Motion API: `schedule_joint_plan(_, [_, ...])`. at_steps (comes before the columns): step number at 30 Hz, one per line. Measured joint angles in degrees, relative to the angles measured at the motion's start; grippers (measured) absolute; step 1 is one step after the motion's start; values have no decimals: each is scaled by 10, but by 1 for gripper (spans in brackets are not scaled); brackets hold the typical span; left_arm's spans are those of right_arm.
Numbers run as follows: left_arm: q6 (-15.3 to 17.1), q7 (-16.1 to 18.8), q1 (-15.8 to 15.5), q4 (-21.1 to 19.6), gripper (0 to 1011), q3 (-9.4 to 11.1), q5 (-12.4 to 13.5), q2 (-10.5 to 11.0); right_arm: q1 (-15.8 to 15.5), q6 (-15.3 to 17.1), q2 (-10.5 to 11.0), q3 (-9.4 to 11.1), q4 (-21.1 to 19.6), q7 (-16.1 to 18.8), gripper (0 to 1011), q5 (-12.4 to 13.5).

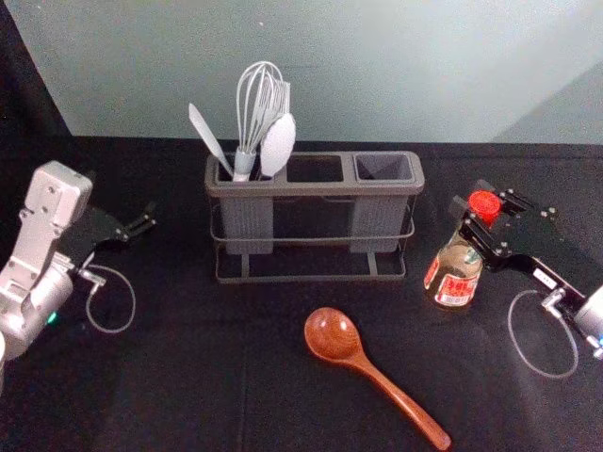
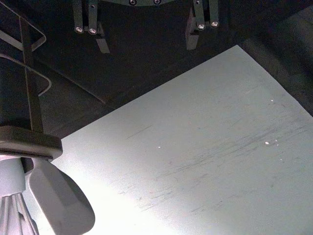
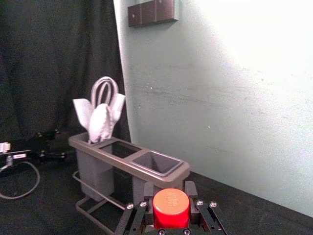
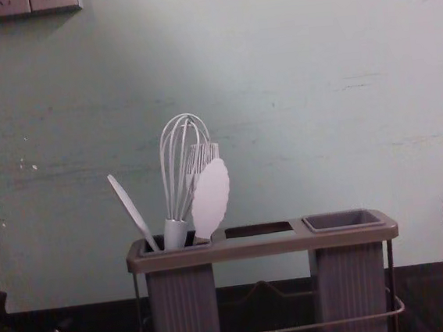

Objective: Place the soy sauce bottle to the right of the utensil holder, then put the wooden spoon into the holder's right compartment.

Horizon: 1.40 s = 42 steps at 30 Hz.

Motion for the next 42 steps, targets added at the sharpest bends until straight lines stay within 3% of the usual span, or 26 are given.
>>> schedule_joint_plan(20, [0,0,0,0,1011,0,0,0,117,10,-36,-26,144,17,385,18])
schedule_joint_plan(30, [0,0,0,0,1011,0,0,0,149,4,-52,-36,189,23,385,22])
schedule_joint_plan(42, [0,0,0,0,1011,0,0,0,165,4,-58,-42,207,25,385,26])
